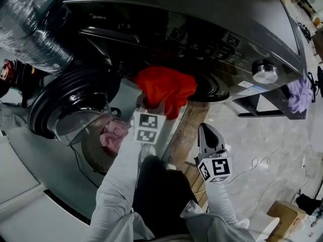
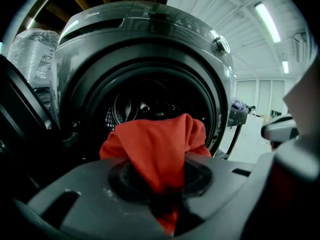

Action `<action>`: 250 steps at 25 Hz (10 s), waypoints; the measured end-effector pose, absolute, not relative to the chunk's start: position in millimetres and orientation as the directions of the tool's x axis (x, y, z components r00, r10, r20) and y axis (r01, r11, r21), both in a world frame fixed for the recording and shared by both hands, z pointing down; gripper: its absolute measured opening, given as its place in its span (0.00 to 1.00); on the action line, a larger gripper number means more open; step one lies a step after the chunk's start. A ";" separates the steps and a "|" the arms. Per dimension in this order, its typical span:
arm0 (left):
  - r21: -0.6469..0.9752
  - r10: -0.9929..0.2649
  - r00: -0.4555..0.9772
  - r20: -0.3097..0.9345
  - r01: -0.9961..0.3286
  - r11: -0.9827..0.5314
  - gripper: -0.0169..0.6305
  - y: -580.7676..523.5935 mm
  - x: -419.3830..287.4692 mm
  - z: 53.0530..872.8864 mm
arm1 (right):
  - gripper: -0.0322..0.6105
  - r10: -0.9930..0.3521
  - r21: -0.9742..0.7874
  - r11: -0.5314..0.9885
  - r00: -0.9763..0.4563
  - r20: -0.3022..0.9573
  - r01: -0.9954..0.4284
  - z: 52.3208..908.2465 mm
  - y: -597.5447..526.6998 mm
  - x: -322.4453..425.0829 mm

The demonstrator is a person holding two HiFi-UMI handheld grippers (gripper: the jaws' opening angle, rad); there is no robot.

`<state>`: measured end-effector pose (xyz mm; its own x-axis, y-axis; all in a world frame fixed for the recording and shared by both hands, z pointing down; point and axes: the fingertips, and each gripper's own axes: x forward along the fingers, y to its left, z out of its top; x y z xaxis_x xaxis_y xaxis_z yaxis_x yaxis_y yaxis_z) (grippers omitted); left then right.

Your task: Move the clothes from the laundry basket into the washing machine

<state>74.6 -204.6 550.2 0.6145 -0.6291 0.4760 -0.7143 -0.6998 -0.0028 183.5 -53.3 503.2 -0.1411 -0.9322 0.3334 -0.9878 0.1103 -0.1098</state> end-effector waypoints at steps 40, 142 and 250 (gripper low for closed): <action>-0.077 -0.686 0.667 0.290 -0.698 -0.712 0.60 -298.8 131.6 620.6 | 0.08 -0.946 -0.165 0.072 -0.120 0.300 -0.984 613.3 -50.4 181.9; 0.034 -0.255 0.083 0.963 -0.981 -0.189 0.26 -42.6 -270.0 1021.5 | 0.08 -0.717 -0.136 0.586 -0.589 0.372 -0.799 694.0 -89.2 -27.0; -0.135 -0.630 0.736 0.247 -0.618 -0.774 0.63 -362.0 174.3 635.8 | 0.08 -0.973 -0.186 0.010 -0.052 0.226 -0.983 638.8 -24.0 200.5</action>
<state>174.3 -362.0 635.8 0.7359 -0.6305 0.2471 -0.6182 -0.7744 -0.1348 200.5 -24.0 638.8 -0.0523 -0.9727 0.2261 -0.9825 0.0096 -0.1860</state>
